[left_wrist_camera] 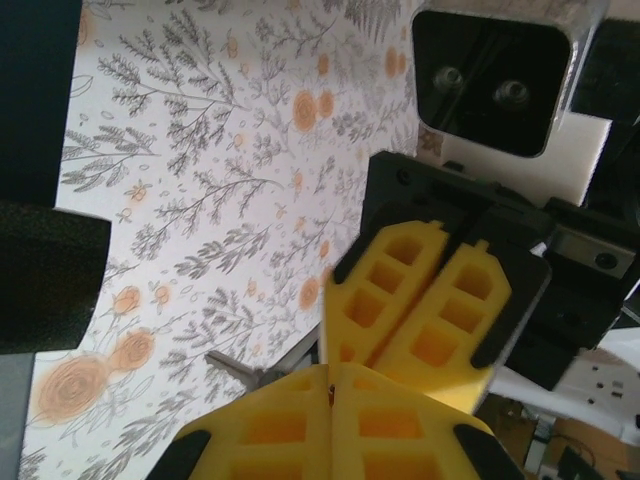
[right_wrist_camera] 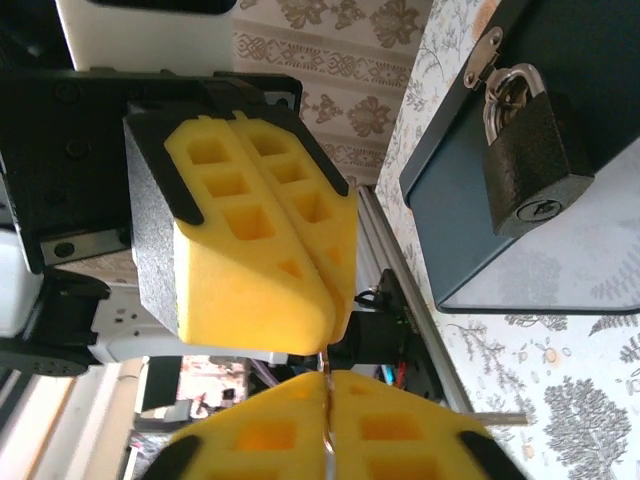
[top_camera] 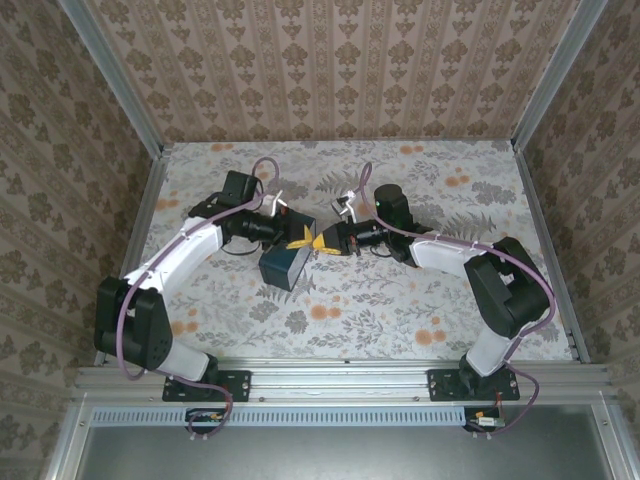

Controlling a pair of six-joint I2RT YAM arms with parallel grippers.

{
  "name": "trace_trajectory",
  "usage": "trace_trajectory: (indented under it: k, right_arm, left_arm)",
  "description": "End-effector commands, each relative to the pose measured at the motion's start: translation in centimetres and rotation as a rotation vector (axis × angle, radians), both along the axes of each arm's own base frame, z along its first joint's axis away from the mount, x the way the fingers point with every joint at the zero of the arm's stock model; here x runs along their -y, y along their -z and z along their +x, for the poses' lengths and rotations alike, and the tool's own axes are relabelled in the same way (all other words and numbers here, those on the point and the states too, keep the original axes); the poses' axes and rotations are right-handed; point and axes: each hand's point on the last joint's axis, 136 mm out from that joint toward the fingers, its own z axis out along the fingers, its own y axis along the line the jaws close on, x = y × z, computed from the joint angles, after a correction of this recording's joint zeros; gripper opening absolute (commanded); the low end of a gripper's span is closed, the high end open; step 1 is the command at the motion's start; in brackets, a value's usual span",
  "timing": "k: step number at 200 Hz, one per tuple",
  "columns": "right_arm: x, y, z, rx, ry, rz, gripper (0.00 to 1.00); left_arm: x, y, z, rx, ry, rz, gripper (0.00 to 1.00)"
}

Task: Unlock a padlock with a key

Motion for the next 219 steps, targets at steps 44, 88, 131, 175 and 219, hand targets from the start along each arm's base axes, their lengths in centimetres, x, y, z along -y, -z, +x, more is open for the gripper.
trace_trajectory:
  k: [44, 88, 131, 175, 219]
  right_arm:
    - [-0.5, -1.5, 1.6, -0.005, 0.148, 0.132, 0.27]
    - [-0.8, -0.6, 1.9, -0.038, 0.207, 0.136, 0.25]
    - [-0.3, 0.7, 2.2, -0.088, 0.262, 0.121, 0.30]
    - [-0.5, 0.4, 2.3, -0.089, 0.277, 0.139, 0.31]
    - [-1.4, 0.2, 2.5, -0.100, 0.275, 0.162, 0.31]
  left_arm:
    - [-0.4, 0.6, 2.1, -0.021, -0.207, -0.045, 0.00]
    - [-1.0, 0.1, 2.4, -0.008, -0.257, -0.050, 0.00]
    - [-1.7, -0.4, 3.0, 0.021, -0.306, -0.096, 0.00]
    - [-2.1, -0.7, 3.2, 0.042, -0.330, -0.106, 0.00]
    - [-2.0, -0.3, 3.2, 0.033, -0.340, -0.118, 0.00]
